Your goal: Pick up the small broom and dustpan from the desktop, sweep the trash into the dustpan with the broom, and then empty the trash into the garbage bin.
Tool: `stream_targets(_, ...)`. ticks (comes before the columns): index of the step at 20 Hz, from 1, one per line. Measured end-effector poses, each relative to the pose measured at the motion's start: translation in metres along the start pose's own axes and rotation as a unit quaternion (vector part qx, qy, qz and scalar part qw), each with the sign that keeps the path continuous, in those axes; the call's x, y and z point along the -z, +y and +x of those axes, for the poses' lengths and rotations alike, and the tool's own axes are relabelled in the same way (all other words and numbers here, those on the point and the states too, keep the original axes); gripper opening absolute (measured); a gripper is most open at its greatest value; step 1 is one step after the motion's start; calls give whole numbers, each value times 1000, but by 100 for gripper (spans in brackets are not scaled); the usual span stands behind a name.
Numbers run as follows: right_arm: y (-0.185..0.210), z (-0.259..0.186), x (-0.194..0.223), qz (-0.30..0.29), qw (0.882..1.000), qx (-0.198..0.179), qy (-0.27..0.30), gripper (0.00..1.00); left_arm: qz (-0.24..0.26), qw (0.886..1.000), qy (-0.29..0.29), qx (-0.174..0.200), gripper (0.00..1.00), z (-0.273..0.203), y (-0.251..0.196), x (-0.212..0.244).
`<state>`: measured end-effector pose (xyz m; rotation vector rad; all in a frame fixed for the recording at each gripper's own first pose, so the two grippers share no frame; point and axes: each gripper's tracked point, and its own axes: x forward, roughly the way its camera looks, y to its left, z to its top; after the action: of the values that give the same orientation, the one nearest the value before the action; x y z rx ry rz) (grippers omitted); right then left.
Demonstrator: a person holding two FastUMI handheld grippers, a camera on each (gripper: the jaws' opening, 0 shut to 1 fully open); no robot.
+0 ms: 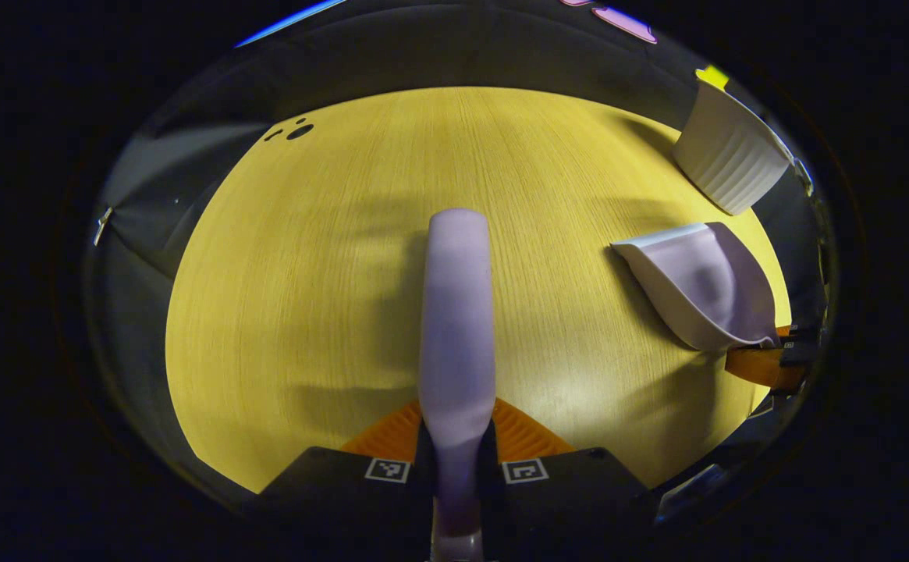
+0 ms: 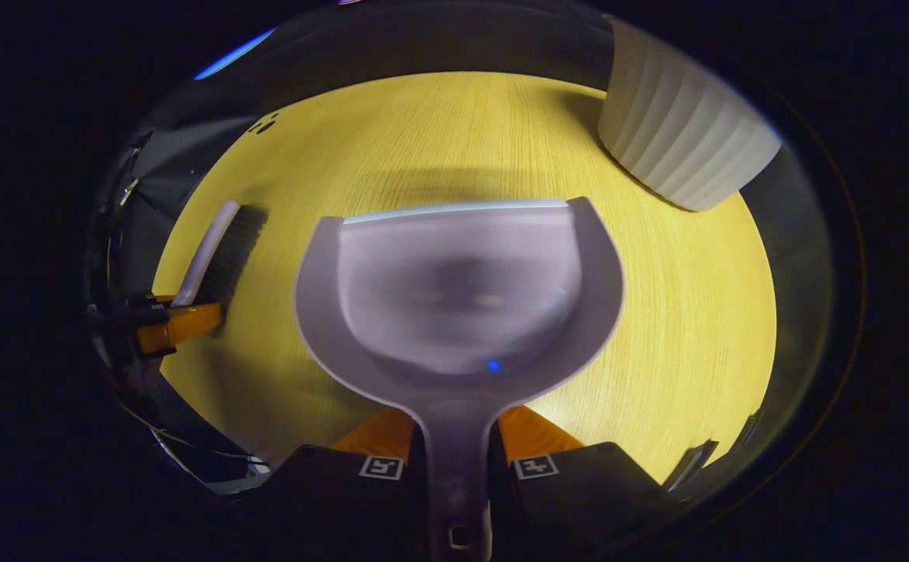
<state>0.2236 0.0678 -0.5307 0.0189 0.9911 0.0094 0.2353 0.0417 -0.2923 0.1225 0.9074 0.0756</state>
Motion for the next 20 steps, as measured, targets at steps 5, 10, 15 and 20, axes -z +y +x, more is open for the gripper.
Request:
stream_targets(5,0,1,-1,0,1000,-5,4,37,18,1000,-14,-14,37,0,2,-3)
stream_targets(10,16,-16,-11,9,999,-27,-32,100,1,998,-63,3,96,-25,-5,-12)
stream_targets(15,14,-71,-48,-3,988,-11,-151,100,-11,978,-210,4,95,-111,-5,-39)
stream_targets(20,17,-161,-83,9,954,-15,-299,100,7,921,-389,-24,95,-228,-14,-58)
